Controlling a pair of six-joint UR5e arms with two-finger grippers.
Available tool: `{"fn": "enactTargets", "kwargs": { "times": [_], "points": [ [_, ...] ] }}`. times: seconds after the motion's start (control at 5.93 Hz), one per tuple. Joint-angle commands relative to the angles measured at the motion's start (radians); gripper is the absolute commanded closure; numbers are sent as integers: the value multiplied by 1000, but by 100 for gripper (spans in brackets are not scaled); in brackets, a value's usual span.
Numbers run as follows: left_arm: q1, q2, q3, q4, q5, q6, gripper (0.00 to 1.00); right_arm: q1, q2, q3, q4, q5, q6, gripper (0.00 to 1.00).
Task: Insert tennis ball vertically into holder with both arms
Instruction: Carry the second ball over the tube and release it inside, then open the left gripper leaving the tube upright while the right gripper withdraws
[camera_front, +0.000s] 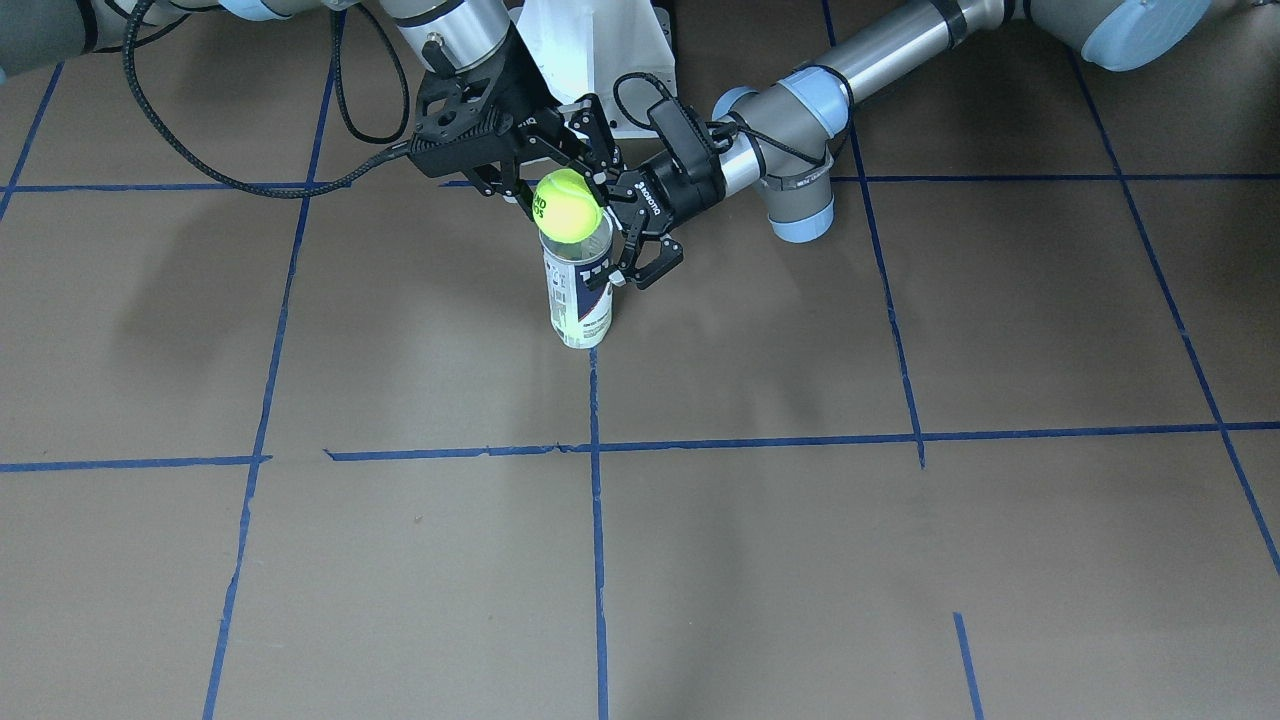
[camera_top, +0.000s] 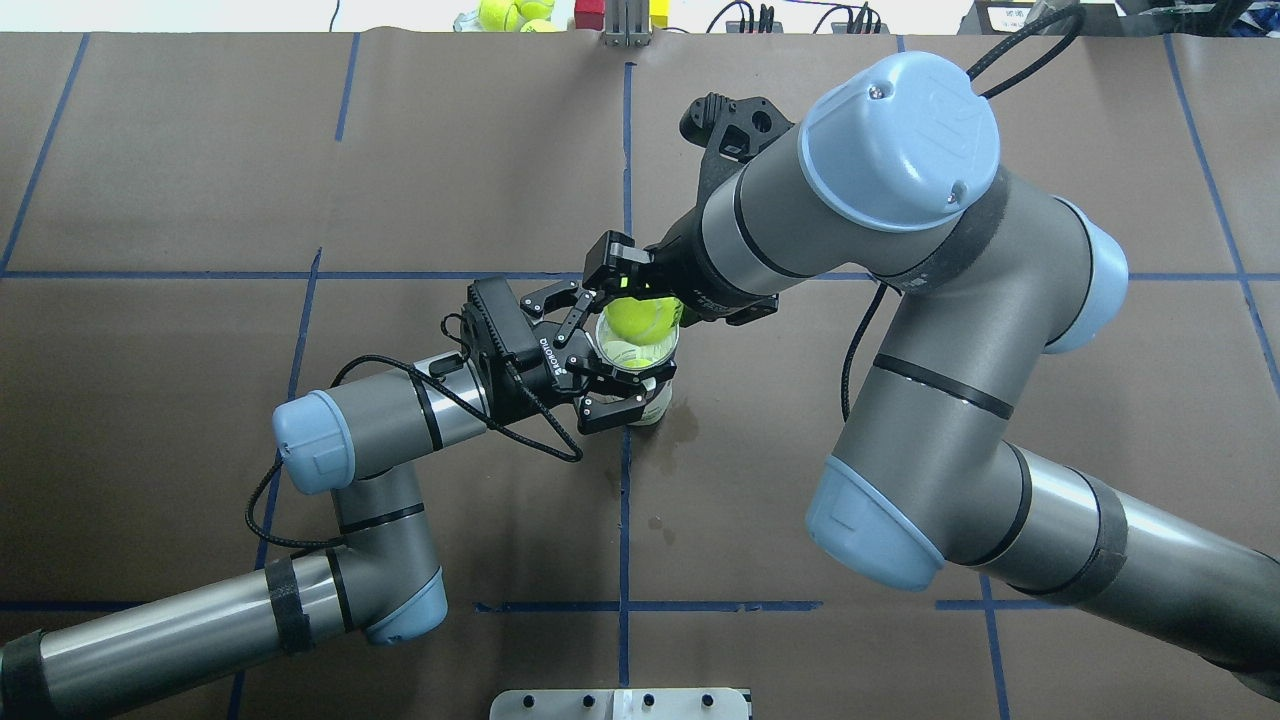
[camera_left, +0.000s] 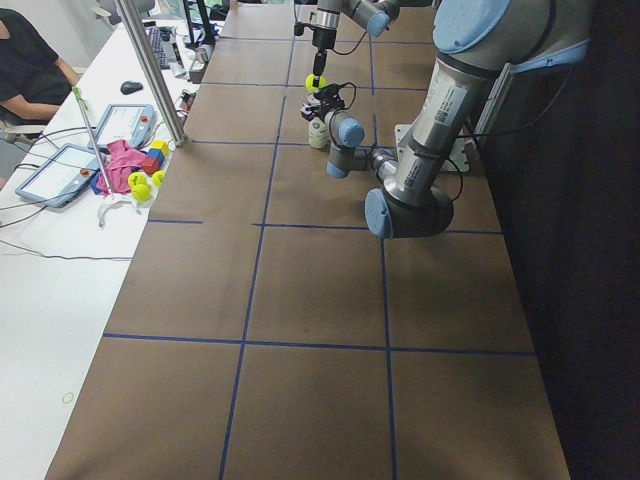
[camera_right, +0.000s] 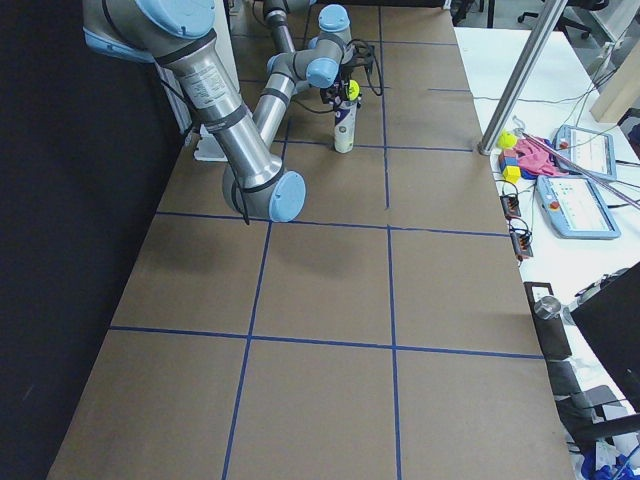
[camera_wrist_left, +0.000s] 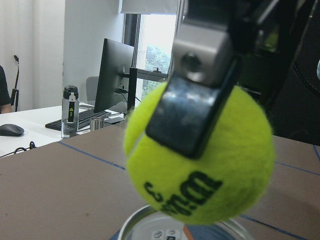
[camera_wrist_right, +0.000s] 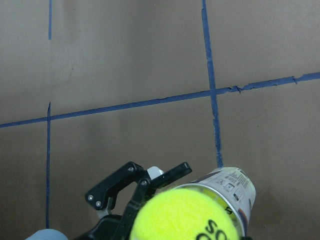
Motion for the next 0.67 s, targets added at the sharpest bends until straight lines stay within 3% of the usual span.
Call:
{"fn": "enactTargets", "kwargs": {
  "times": [0.0,0.34,0.51],
  "points": [
    [1,1,-2,-4,-1,-2,1,-1,-1,1,0,3,0,1],
    [-10,15,-6,-13,-3,-3,1,31,-12,1,-2,10,-1,1],
    [-9,68,-55,-39,-3,-8,1,57,-14,0,-3,12,-3,1]
  ]
}}
